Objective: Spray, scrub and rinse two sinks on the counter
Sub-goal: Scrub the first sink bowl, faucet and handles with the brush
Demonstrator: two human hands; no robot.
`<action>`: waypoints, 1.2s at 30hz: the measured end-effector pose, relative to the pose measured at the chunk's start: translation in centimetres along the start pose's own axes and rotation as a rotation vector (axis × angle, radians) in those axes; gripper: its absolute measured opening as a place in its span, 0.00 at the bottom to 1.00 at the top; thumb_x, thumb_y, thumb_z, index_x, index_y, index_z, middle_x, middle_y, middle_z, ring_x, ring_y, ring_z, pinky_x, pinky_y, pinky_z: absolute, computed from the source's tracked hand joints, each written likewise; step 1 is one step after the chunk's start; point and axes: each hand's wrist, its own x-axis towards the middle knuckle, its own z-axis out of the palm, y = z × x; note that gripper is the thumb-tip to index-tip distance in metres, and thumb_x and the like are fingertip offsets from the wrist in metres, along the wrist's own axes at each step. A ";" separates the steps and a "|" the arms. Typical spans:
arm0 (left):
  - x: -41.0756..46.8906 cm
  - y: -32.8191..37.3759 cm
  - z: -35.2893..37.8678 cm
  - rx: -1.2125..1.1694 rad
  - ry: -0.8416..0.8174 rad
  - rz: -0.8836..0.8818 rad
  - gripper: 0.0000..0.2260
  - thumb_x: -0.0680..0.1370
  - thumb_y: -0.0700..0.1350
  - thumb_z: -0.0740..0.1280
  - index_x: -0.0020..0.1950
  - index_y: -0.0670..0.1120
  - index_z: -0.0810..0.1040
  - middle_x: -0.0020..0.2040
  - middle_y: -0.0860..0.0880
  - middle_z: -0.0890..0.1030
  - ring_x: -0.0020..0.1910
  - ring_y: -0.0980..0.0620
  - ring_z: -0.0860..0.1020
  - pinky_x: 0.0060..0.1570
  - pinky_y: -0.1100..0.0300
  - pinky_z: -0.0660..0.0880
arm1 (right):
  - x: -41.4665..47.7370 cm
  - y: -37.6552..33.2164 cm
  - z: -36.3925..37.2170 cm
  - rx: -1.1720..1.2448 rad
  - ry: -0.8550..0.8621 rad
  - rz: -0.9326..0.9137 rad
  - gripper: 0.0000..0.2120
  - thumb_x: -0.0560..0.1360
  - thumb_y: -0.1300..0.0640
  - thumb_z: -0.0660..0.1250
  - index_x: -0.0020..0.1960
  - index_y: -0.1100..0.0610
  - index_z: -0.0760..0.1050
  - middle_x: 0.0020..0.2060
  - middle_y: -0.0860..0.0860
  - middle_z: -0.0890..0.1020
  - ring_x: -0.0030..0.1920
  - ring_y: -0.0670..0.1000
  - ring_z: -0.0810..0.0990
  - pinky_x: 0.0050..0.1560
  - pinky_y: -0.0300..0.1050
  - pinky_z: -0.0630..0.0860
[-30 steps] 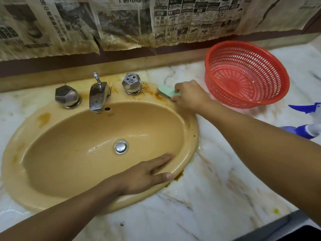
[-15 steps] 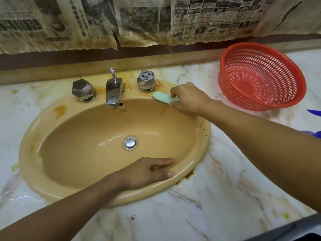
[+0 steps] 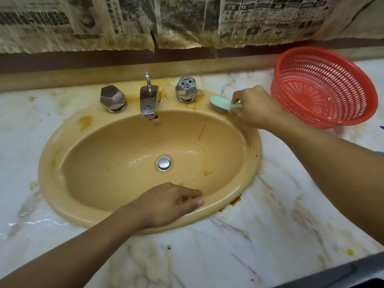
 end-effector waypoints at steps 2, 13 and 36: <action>0.0 0.0 -0.1 0.012 -0.014 -0.008 0.23 0.79 0.72 0.54 0.72 0.69 0.71 0.56 0.62 0.82 0.53 0.66 0.76 0.59 0.63 0.73 | 0.6 -0.7 0.3 0.011 -0.051 -0.015 0.14 0.76 0.47 0.69 0.59 0.51 0.80 0.52 0.56 0.78 0.52 0.59 0.78 0.46 0.50 0.74; -3.8 -4.2 -2.7 0.186 -0.061 -0.040 0.27 0.76 0.77 0.50 0.69 0.70 0.73 0.61 0.67 0.80 0.55 0.69 0.76 0.60 0.62 0.73 | 0.2 0.0 0.4 0.044 -0.045 0.029 0.14 0.77 0.48 0.69 0.59 0.53 0.79 0.48 0.55 0.75 0.53 0.59 0.77 0.49 0.51 0.76; -6.0 -18.3 -13.1 0.618 0.572 -0.084 0.40 0.76 0.53 0.61 0.85 0.52 0.47 0.85 0.54 0.49 0.83 0.53 0.44 0.80 0.58 0.38 | 2.5 -4.0 1.2 -0.143 -0.003 -0.148 0.12 0.79 0.50 0.64 0.60 0.53 0.75 0.48 0.58 0.77 0.47 0.61 0.76 0.42 0.51 0.73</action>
